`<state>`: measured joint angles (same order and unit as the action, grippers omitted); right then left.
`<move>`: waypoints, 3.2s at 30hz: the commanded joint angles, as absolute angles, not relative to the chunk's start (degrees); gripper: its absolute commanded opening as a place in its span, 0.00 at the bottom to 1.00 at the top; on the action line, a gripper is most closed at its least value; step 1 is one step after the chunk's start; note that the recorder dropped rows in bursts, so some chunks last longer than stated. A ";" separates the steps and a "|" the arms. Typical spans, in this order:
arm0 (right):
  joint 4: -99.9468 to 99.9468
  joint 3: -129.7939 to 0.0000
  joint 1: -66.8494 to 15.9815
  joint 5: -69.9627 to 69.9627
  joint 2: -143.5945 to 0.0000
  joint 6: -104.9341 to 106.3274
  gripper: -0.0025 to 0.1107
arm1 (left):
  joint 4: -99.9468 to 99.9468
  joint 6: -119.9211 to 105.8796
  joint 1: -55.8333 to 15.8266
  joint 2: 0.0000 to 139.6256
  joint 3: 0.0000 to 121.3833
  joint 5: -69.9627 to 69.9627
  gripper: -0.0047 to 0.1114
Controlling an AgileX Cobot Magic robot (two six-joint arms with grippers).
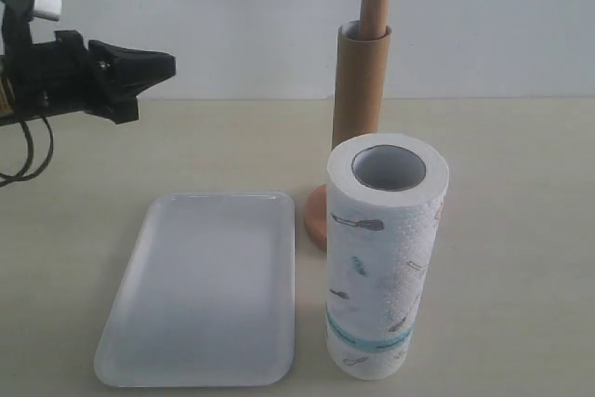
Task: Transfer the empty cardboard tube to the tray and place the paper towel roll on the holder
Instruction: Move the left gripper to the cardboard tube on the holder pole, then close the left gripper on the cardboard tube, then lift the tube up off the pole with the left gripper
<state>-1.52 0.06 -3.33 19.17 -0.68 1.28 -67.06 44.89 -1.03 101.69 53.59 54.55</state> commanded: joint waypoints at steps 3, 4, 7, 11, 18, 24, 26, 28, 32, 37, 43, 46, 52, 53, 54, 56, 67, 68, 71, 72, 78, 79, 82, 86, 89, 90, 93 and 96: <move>-1.83 0.00 -2.91 19.04 -0.66 1.26 0.02 | -71.44 47.41 -2.34 111.17 60.83 65.02 0.08; -1.83 0.00 -2.91 19.04 -0.66 1.26 0.02 | -71.44 47.53 -3.03 112.24 61.42 64.86 0.08; -1.83 0.00 -2.91 19.04 -0.66 1.26 0.02 | -71.45 47.53 -5.48 114.37 62.37 64.43 0.16; -1.83 0.00 -2.91 19.04 -0.66 1.26 0.02 | -71.45 47.94 -9.41 115.68 64.15 60.73 0.47; -1.83 0.00 -2.91 19.04 -0.66 1.26 0.02 | -66.39 47.96 -15.21 116.40 65.64 55.76 0.98; -1.83 0.00 -2.91 19.04 -0.66 1.26 0.02 | -66.79 47.96 -17.17 116.40 67.50 55.66 0.99; -1.83 0.00 -2.91 19.04 -0.66 1.26 0.02 | -66.79 47.96 -17.57 116.40 68.32 55.89 0.99; -1.83 0.00 -2.91 19.04 -0.66 1.26 0.02 | -66.79 47.96 -18.04 116.40 69.12 55.67 0.99; -1.83 0.00 -2.91 19.04 -0.66 1.26 0.02 | -66.65 47.96 -20.27 116.40 70.80 53.15 0.99; -1.83 0.00 -2.91 19.04 -0.66 1.26 0.02 | -66.65 47.96 -23.27 117.43 73.37 47.99 0.99; -1.83 0.00 -2.91 19.04 -0.66 1.26 0.02 | -66.65 47.96 -25.73 120.81 77.29 48.40 0.99; -1.83 0.00 -2.91 19.04 -0.66 1.26 0.02 | -66.53 47.96 -26.38 122.38 78.49 49.40 0.99; -1.83 0.00 -2.91 19.04 -0.66 1.26 0.02 | -66.53 47.96 -26.73 124.23 80.18 49.46 0.99; -1.83 0.00 -2.91 19.04 -0.66 1.26 0.02 | -66.53 47.96 -26.73 124.23 80.18 49.46 0.99; -1.83 0.00 -2.91 19.04 -0.66 1.26 0.02 | -66.96 47.96 -26.73 124.24 80.18 49.46 0.99; -1.83 0.00 -2.91 19.04 -0.66 1.26 0.02 | -66.96 47.96 -26.73 124.24 80.18 49.46 0.99; -1.83 0.00 -2.91 19.04 -0.66 1.26 0.02 | -60.95 48.08 -26.73 124.24 80.18 49.48 0.96; -1.83 0.00 -2.91 19.04 -0.66 1.26 0.02 | -59.88 48.08 -26.73 124.24 80.18 49.48 0.93; -1.83 0.00 -2.91 19.04 -0.66 1.26 0.02 | -58.04 48.08 -26.73 124.24 80.18 49.48 0.68; -1.83 0.00 -2.91 19.04 -0.66 1.26 0.02 | -58.04 48.08 -26.73 124.24 80.18 49.48 0.59; -1.83 0.00 -2.91 19.04 -0.66 1.26 0.02 | -58.04 48.08 -26.73 124.24 80.18 49.91 0.17; -1.83 0.00 -2.91 19.04 -0.66 1.26 0.02 | -58.04 48.08 -26.73 124.24 80.18 49.92 0.11; -1.83 0.00 -2.91 19.04 -0.66 1.26 0.02 | -58.04 49.70 -26.62 123.83 80.18 50.16 0.08; -1.83 0.00 -2.91 19.04 -0.66 1.26 0.02 | -57.79 50.40 -26.62 118.21 80.18 50.16 0.08; -1.83 0.00 -2.91 19.04 -0.66 1.26 0.02 | -57.79 51.66 -26.62 111.52 81.61 49.31 0.08; -1.83 0.00 -2.91 19.04 -0.66 1.26 0.02 | -57.79 52.13 -26.62 110.06 82.49 49.31 0.08; -1.83 0.00 -2.91 19.04 -0.66 1.26 0.02 | -57.79 52.84 -26.62 106.32 86.43 49.28 0.08; -1.83 0.00 -2.91 19.04 -0.66 1.26 0.02 | -57.79 55.82 -26.62 103.19 91.56 47.04 0.08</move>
